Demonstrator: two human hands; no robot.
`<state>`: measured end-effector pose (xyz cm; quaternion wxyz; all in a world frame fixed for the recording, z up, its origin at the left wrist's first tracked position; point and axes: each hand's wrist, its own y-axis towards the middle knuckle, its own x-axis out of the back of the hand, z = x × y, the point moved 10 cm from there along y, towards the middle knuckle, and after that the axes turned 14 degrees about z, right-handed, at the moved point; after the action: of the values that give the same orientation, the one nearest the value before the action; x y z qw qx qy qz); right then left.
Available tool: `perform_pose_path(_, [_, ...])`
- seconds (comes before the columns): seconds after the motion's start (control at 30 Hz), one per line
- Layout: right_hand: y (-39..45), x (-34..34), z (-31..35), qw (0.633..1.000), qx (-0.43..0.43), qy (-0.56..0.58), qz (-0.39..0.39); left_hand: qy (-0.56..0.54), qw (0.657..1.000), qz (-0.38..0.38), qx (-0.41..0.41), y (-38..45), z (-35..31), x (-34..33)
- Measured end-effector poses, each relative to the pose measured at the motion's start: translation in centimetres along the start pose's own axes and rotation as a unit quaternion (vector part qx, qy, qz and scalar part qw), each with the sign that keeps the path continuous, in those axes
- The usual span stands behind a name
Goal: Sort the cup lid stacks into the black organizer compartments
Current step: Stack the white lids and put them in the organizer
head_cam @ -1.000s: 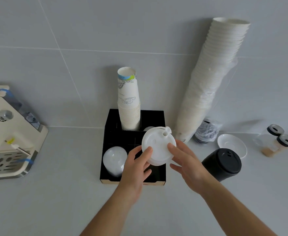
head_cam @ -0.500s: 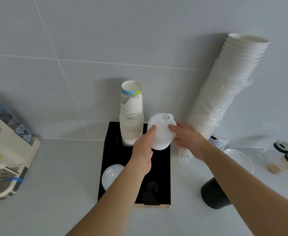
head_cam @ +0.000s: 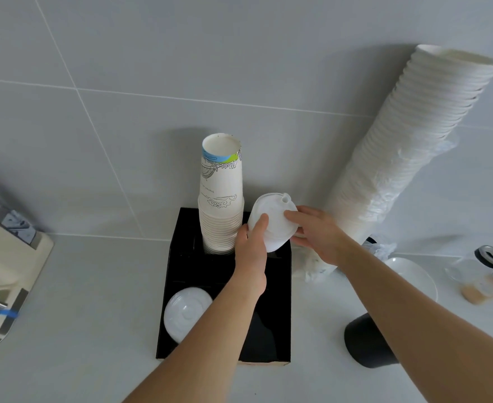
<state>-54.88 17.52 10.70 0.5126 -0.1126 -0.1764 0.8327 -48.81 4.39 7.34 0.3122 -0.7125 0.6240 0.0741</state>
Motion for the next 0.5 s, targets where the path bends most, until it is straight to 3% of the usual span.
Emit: perform_pose_path(0.5, [0.3,0.3,-2.1,0.999,-0.016,0.022,-0.027,-0.027,0.998,-0.057,0.011,1.4,1.1,0.4])
